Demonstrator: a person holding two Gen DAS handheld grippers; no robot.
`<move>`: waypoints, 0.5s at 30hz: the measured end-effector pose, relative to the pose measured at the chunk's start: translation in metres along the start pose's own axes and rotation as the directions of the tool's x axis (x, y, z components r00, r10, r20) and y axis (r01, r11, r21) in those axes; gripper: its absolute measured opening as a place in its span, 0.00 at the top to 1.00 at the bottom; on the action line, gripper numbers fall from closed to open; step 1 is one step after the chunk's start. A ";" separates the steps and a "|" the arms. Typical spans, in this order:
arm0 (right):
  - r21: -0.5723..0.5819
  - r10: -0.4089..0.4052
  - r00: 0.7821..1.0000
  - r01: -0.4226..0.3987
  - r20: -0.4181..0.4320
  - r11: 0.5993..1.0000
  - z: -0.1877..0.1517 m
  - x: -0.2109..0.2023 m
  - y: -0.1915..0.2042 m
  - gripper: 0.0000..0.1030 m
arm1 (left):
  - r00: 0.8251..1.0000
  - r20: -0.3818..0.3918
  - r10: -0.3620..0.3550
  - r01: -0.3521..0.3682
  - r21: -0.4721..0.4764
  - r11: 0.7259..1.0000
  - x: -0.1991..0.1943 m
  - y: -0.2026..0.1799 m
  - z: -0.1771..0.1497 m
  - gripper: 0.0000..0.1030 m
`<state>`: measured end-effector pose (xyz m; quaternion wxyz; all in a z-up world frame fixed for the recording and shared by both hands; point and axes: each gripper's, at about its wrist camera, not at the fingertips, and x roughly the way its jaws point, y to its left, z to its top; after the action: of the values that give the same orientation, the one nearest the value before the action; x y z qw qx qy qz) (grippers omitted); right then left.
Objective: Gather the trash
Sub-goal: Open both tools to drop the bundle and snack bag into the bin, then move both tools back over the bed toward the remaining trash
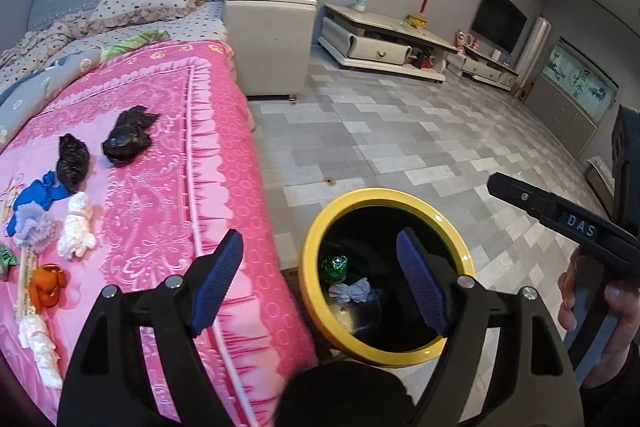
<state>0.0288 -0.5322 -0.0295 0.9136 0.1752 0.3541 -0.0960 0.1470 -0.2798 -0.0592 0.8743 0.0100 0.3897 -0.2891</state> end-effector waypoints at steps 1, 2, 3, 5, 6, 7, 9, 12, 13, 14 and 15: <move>-0.008 0.006 1.000 -0.006 0.002 1.000 0.001 0.000 0.005 0.30 | 1.000 0.005 0.006 -0.006 -0.007 1.000 -0.003 0.007 0.000 0.25; -0.016 0.013 1.000 -0.013 0.004 1.000 0.001 0.000 0.011 0.30 | 1.000 0.010 0.015 -0.015 -0.013 1.000 -0.006 0.013 0.001 0.25; -0.024 0.021 1.000 -0.021 0.004 0.999 0.002 0.000 0.016 0.28 | 0.999 0.018 0.031 -0.031 -0.018 0.999 -0.011 0.021 0.002 0.25; -0.043 0.040 0.999 -0.040 0.006 0.998 0.004 0.001 0.030 0.27 | 0.998 0.032 0.057 -0.056 -0.032 0.998 -0.019 0.036 0.004 0.24; -0.054 0.053 0.999 -0.053 0.006 0.997 0.005 0.002 0.036 0.27 | 0.997 0.038 0.069 -0.068 -0.039 0.997 -0.023 0.044 0.003 0.24; -0.065 0.066 0.998 -0.065 0.005 0.996 0.005 0.003 0.044 0.27 | 0.995 0.044 0.084 -0.082 -0.048 0.995 -0.027 0.053 0.004 0.23; -0.088 0.092 0.996 -0.092 0.004 0.992 0.007 0.005 0.061 0.27 | 0.992 0.057 0.116 -0.112 -0.066 0.992 -0.037 0.071 0.005 0.22; -0.123 0.125 0.992 -0.125 -0.002 0.985 0.009 0.010 0.086 0.27 | 0.982 0.073 0.172 -0.166 -0.087 0.982 -0.053 0.100 0.006 0.21; -0.136 0.137 0.991 -0.137 -0.004 0.981 0.010 0.012 0.095 0.27 | 0.979 0.075 0.188 -0.181 -0.093 0.979 -0.057 0.108 0.006 0.21; -0.147 0.147 0.989 -0.146 -0.007 0.978 0.010 0.014 0.103 0.27 | 0.975 0.077 0.209 -0.201 -0.099 0.974 -0.062 0.119 0.006 0.21; -0.161 0.157 0.988 -0.157 -0.012 0.974 0.011 0.016 0.113 0.27 | 0.970 0.079 0.229 -0.220 -0.105 0.970 -0.066 0.129 0.005 0.21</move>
<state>0.0812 -0.4335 -0.0047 0.9296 0.1283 0.3455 0.0054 0.1820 -0.1403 -0.0366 0.9177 -0.0010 0.3595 -0.1693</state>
